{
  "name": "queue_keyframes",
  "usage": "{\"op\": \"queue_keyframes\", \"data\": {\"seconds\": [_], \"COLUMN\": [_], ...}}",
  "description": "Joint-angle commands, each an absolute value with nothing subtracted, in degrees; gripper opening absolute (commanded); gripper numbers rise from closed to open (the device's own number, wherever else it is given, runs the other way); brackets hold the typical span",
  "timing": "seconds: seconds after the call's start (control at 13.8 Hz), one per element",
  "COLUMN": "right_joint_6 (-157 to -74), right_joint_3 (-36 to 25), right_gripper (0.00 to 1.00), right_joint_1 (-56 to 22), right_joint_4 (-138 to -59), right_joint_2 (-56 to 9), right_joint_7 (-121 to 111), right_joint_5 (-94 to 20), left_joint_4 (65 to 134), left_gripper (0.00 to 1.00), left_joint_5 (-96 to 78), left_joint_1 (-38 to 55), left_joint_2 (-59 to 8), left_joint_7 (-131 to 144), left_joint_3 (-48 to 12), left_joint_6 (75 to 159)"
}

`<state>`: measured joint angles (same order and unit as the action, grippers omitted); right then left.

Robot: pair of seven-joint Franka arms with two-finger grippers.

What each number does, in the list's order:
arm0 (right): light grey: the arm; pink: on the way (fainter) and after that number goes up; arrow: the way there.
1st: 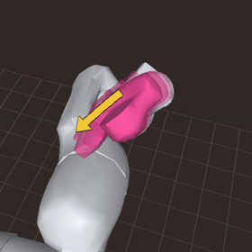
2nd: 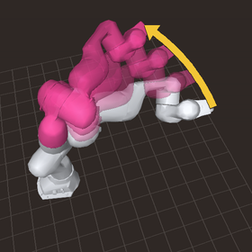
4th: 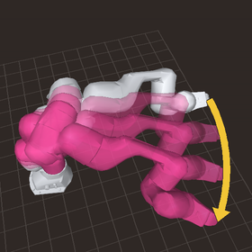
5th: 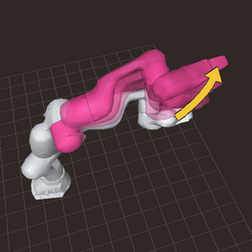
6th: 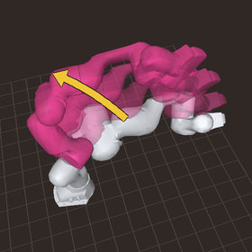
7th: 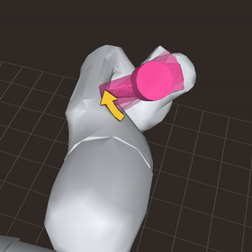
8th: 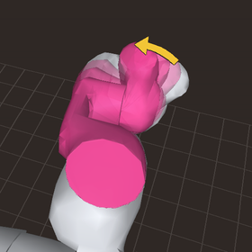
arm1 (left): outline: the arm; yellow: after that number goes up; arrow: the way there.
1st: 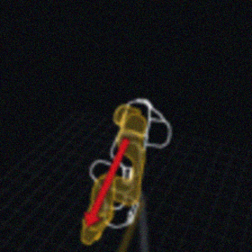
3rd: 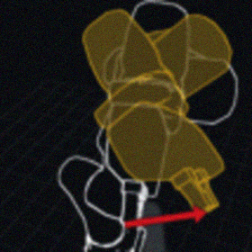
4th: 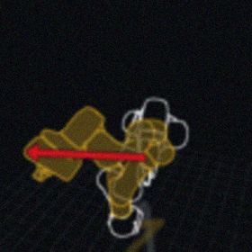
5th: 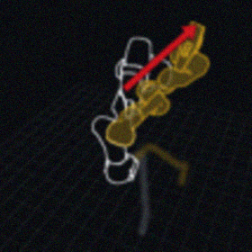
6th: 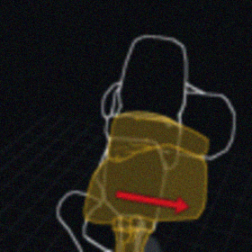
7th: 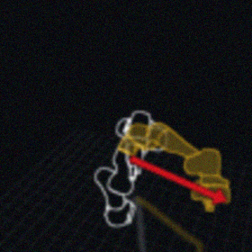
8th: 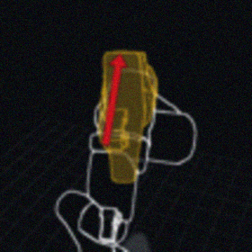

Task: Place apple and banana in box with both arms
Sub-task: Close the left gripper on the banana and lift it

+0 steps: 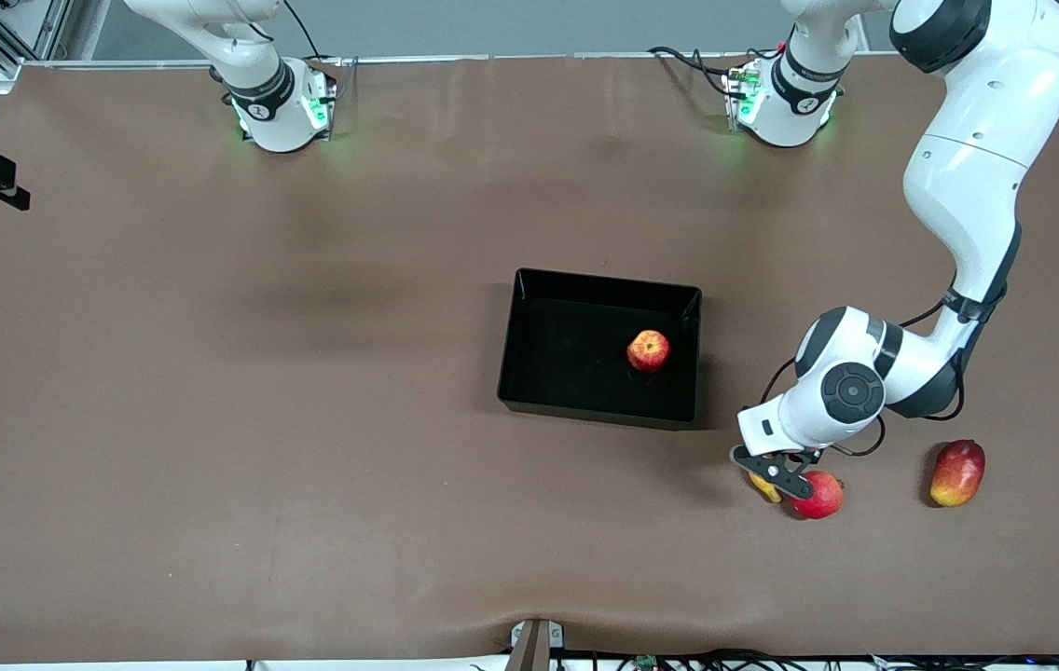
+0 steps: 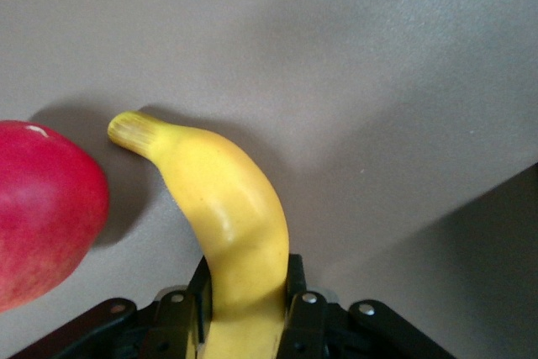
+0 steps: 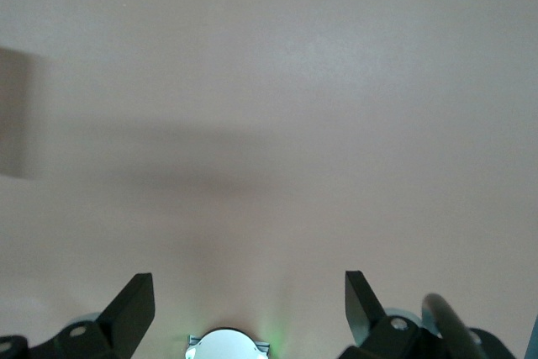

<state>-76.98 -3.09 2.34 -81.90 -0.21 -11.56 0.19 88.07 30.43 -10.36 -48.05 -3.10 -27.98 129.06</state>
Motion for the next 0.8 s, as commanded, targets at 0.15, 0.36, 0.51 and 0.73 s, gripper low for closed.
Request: {"op": "queue_keyframes", "data": {"seconds": [0.15,0.36,0.51,0.73], "right_joint_6": [-76.9,-77.3,-77.3,-77.0], "right_joint_3": [-2.7,-2.8,-2.9,-3.0], "right_gripper": [1.00,1.00,1.00,1.00], "right_joint_1": [2.5,2.5,2.7,2.9], "right_joint_4": [-82.6,-82.4,-82.4,-82.4], "right_joint_2": [0.8,0.3,0.3,0.3], "right_joint_7": [-4.5,-4.1,-4.0,-0.1], "right_joint_5": [-0.2,4.7,4.0,1.8], "left_joint_4": [88.1,87.8,87.5,86.6], "left_gripper": [0.00,0.00,0.00,0.00], "left_joint_5": [30.7,27.0,23.5,23.3], "left_joint_1": [-12.4,-12.3,-10.8,-5.5], "left_joint_2": [-41.1,-36.2,-33.8,-33.1], "left_joint_7": [-3.3,-2.0,1.3,13.4], "left_joint_3": [-31.5,-34.0,-34.7,-37.0], "left_joint_6": [121.7,119.0,116.9,114.7]}}
